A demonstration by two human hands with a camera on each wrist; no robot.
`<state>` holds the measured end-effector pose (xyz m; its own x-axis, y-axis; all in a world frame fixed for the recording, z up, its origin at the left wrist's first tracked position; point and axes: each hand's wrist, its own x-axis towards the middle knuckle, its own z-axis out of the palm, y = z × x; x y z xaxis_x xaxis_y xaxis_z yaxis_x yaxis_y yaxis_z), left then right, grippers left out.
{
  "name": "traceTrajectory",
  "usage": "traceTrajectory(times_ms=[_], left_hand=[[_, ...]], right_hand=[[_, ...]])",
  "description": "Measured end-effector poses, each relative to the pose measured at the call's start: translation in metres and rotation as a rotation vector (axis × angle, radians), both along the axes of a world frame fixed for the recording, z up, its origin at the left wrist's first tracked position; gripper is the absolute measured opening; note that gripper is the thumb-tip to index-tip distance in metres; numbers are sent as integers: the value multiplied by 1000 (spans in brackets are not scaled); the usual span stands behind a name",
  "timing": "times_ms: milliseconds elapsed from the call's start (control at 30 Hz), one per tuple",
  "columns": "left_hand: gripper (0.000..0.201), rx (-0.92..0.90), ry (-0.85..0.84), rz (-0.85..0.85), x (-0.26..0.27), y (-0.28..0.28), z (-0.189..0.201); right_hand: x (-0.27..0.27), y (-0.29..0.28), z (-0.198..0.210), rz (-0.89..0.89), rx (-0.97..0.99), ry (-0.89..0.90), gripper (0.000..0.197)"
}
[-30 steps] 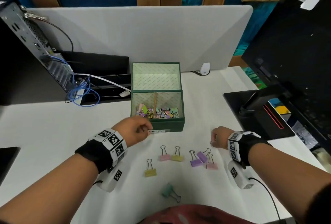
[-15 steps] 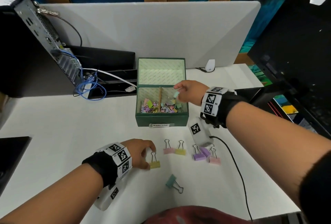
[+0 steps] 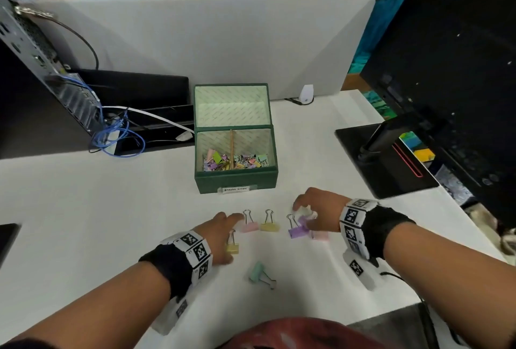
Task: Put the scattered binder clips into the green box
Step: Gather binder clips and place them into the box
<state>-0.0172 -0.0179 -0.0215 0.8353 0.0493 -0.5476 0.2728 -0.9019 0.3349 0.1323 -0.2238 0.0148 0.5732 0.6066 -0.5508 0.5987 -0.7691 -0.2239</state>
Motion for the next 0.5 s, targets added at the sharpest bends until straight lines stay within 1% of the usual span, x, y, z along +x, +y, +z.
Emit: traceTrajectory(times_ms=[100, 133, 200, 267, 333, 400, 500], left_hand=[[82, -7, -16, -15, 8, 0, -2], [81, -3, -24, -22, 10, -1, -3], [80, 21, -41, -32, 15, -3, -3], [72, 48, -65, -32, 19, -6, -3], [61, 63, -75, -34, 24, -9, -3], [52, 51, -63, -34, 27, -9, -4], [43, 31, -59, -33, 30, -6, -5]], right_hand=[[-13, 1, -10, 132, -35, -1, 66], [-17, 5, -12, 172, -30, -14, 71], [-24, 16, -17, 236, -15, -48, 75], [-28, 29, -23, 282, 0, -61, 71], [-30, 39, -26, 306, -13, -59, 62], [-29, 44, -27, 291, -31, -54, 52], [-29, 46, -28, 240, -8, -53, 46]])
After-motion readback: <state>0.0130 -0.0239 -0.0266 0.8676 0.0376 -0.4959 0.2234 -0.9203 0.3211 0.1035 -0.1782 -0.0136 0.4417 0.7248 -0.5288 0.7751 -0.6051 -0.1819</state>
